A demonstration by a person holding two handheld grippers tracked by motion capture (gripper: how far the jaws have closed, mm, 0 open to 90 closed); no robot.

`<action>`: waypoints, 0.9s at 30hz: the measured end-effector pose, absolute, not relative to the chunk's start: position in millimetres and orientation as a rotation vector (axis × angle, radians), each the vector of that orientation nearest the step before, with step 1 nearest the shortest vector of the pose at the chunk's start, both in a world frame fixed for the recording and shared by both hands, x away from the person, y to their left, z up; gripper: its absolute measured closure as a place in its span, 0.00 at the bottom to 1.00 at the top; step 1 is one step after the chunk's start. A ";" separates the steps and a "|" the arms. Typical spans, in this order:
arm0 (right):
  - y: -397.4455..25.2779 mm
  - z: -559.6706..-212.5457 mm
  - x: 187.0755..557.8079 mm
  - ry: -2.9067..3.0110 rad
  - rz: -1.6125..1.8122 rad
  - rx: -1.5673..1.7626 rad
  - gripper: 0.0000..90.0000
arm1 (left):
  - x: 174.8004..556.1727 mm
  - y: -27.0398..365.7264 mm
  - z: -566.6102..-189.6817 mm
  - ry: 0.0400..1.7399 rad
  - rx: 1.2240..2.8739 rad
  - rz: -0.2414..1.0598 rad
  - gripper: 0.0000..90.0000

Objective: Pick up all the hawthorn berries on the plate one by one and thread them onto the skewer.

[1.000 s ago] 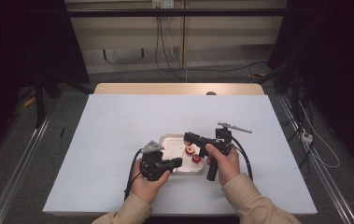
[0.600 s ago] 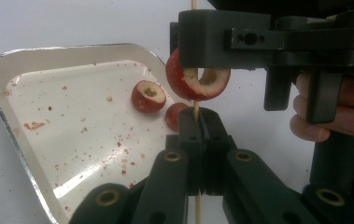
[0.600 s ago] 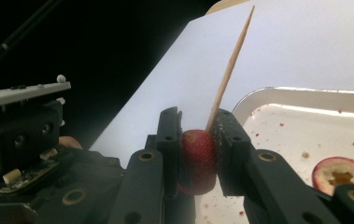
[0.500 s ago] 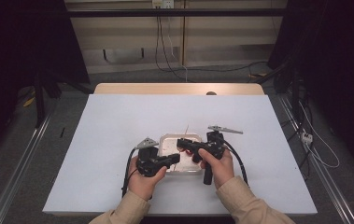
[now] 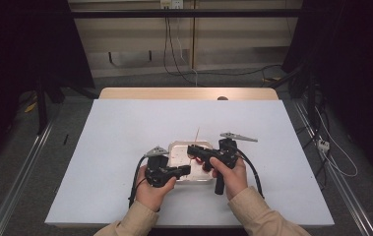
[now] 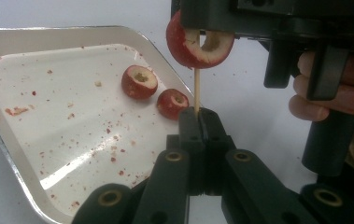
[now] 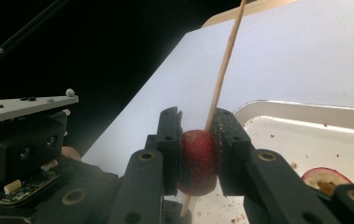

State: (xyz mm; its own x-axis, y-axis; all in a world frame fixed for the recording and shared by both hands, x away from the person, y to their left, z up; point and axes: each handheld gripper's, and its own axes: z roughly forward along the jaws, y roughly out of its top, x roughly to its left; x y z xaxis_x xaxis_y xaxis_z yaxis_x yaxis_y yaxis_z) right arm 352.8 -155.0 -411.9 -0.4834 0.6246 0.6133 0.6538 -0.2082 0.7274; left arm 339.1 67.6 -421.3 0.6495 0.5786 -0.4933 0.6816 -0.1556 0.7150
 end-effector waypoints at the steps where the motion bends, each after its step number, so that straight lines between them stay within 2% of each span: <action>1: -154.9 -412.1 353.3 -1.954 -1.831 -1.579 0.83 | 339.0 67.8 -421.3 1.008 1.837 -0.126 1.00; 4: -155.3 -413.6 354.8 -1.968 -1.827 -1.566 0.82 | 339.5 67.9 -422.5 1.009 1.831 -0.122 1.00; 5: -155.5 -413.5 354.9 -1.980 -1.834 -1.563 0.78 | 339.9 68.5 -422.6 1.009 1.831 -0.112 1.00; 7: -156.1 -412.4 355.4 -1.993 -1.858 -1.558 0.63 | 340.9 70.1 -423.2 1.020 1.823 -0.119 1.00; 9: -160.0 -411.4 356.3 -2.045 -1.877 -1.549 0.62 | 342.1 72.9 -424.6 1.026 1.827 -0.105 1.00; 12: -168.4 -412.1 357.8 -2.068 -1.877 -1.575 0.50 | 343.0 76.0 -424.5 1.042 1.822 -0.090 1.00; 18: -179.2 -420.2 362.5 -2.205 -1.783 -1.630 0.37 | 343.9 82.0 -423.4 1.048 1.822 -0.060 1.00; 24: -178.6 -432.1 367.1 -2.367 -1.661 -1.635 0.29 | 343.8 86.8 -420.5 1.038 1.818 -0.053 1.00; 27: -177.4 -435.1 369.1 -2.424 -1.633 -1.647 0.30 | 343.7 87.2 -421.3 1.047 1.810 -0.055 1.00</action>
